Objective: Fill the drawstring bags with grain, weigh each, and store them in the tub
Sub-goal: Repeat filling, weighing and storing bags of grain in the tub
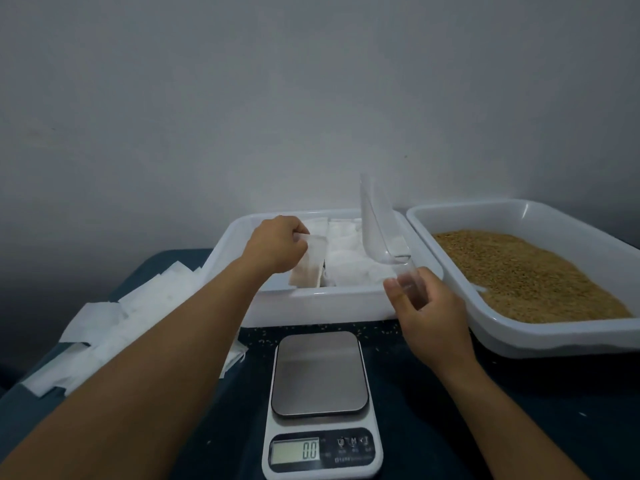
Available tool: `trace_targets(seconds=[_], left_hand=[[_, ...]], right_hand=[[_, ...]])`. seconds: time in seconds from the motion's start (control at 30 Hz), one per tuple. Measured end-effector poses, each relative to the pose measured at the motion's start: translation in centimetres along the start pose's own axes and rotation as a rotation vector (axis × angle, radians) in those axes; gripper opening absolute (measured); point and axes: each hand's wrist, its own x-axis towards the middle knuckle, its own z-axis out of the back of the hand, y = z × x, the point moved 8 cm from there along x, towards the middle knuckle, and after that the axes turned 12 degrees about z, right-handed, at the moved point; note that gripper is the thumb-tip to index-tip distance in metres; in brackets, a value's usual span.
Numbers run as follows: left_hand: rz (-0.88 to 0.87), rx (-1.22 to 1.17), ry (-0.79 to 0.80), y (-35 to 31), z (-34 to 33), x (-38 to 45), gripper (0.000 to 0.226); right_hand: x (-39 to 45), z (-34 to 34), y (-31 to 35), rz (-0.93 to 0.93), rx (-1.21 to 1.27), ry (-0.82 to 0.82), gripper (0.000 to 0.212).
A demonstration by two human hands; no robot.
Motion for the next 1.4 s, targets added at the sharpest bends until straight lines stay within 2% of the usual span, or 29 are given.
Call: trace_targets(seconds=[0.1,0.23,0.37,0.53,0.67,0.97,1.27,1.4], left_hand=[[0.051,0.036,0.09,0.6,-1.7,0.9,0.025],[0.094,0.083,0.189,1.1,-3.6,1.4,0.022],[0.142,0.017,0.224,0.9,-4.0,2.0,0.02],[0.232,0.01,0.342,0.5,-5.5,2.1,0.024],[0.285,0.0,0.414,0.5,-6.2,2.2,0.017],[0.3,0.136,0.429,0.8,-6.7,3.1,0.021],[0.32,0.074,0.278,1.4,-6.9,4.1,0.027],[0.299,0.009,0.255,1.5,-6.4,3.7,0.014]], right_hand=[[0.1,0.1,-0.1,0.008,0.003,0.004,0.019],[0.2,0.3,0.1,0.025,-0.005,-0.01,0.024],[0.2,0.4,-0.1,0.016,-0.003,-0.01,0.022],[0.2,0.5,0.0,0.006,-0.004,-0.011,0.023],[0.2,0.7,-0.1,-0.007,0.015,-0.026,0.024],[0.3,0.5,-0.2,-0.013,-0.007,-0.01,0.02],[0.5,0.7,-1.1,-0.081,-0.019,0.026,0.017],[0.6,0.8,-2.0,-0.188,-0.077,0.112,0.033]])
